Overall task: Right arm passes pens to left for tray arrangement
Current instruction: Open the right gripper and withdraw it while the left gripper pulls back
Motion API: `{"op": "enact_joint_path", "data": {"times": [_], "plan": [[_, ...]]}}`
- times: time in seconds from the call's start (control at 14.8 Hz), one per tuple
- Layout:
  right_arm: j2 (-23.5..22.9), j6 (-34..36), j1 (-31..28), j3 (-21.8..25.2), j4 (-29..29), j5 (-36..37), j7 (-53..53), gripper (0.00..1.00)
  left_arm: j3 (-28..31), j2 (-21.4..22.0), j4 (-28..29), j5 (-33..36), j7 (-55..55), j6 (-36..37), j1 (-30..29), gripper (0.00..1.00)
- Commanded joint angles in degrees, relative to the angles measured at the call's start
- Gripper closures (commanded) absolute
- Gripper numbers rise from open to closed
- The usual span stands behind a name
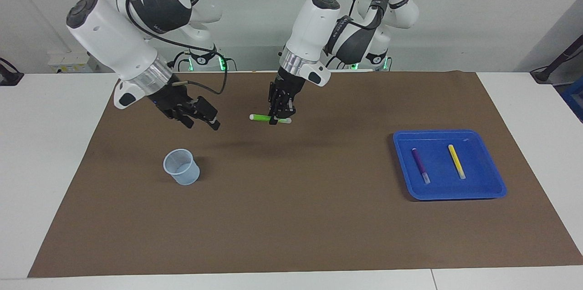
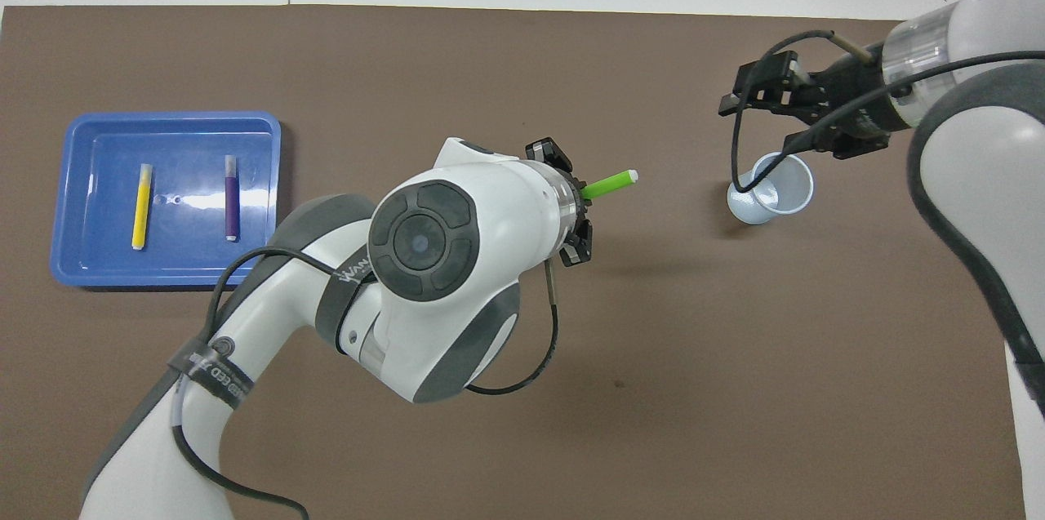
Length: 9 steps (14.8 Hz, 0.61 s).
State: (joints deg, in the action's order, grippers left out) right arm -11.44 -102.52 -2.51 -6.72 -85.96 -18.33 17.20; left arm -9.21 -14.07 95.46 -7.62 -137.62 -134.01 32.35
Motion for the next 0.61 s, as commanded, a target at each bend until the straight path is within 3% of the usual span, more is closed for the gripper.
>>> {"op": "enact_joint_path", "data": {"times": [0.0,0.27,0.54], "plan": [[1.68,3.02,-4.24,-0.40,-0.26,6.17,-11.45,0.00,-0.11,0.97,0.07,-0.02,8.13,4.88,-3.16,1.00],[3.96,8.63,-6.54,-0.40,-0.26,13.92,-16.40,0.00,-0.20,2.72,3.14,-1.16,24.01,9.02,-8.43,1.00],[4.76,9.62,-6.98,-0.49,-0.43,16.05,-16.58,0.00,-0.11,3.43,3.50,-5.99,43.44,14.19,-14.85,1.00]]}}
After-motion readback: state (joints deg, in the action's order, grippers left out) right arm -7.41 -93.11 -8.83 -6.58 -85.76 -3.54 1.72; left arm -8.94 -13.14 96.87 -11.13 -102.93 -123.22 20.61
